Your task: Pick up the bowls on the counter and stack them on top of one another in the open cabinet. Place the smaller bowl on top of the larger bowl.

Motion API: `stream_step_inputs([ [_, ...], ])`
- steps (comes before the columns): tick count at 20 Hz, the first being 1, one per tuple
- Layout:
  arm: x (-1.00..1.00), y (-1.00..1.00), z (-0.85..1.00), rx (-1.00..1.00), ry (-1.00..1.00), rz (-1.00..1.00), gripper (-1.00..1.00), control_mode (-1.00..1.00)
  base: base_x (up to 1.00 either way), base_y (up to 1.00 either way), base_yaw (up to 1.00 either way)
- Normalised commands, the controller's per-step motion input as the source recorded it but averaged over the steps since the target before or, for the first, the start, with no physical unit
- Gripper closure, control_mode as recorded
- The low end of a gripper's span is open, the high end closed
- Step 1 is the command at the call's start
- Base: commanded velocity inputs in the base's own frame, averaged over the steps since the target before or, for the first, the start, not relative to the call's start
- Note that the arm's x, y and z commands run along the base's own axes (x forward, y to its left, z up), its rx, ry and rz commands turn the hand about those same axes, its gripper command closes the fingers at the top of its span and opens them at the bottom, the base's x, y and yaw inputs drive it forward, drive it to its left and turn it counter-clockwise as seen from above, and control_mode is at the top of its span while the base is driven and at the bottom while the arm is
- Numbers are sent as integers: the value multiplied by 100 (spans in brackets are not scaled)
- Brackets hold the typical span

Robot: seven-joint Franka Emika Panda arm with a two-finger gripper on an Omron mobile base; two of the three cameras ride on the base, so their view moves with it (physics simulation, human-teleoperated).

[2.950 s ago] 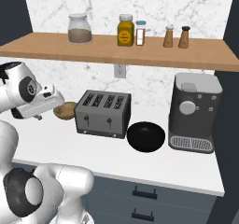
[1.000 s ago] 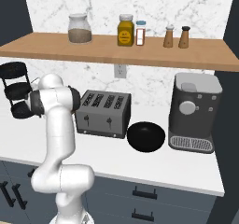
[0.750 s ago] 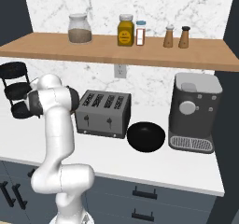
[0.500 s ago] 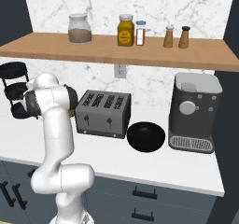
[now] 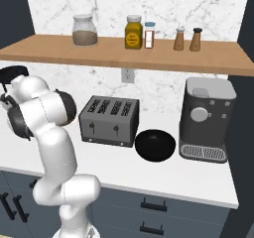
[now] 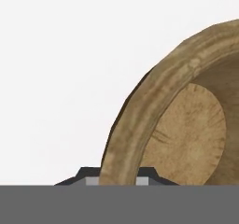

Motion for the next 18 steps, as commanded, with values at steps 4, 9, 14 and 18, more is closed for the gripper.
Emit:
stream_step_inputs([
  [4, -100, -17, 84, 11, 3, 0, 100, -100, 0, 0, 0],
  [9, -100, -43, 50, 10, 4, 0, 100, -100, 0, 0, 0],
  [14, -100, -44, 23, 6, 0, 0, 100, -100, 0, 0, 0],
  [18, -100, -54, 20, 4, 0, 0, 100, -100, 0, 0, 0],
])
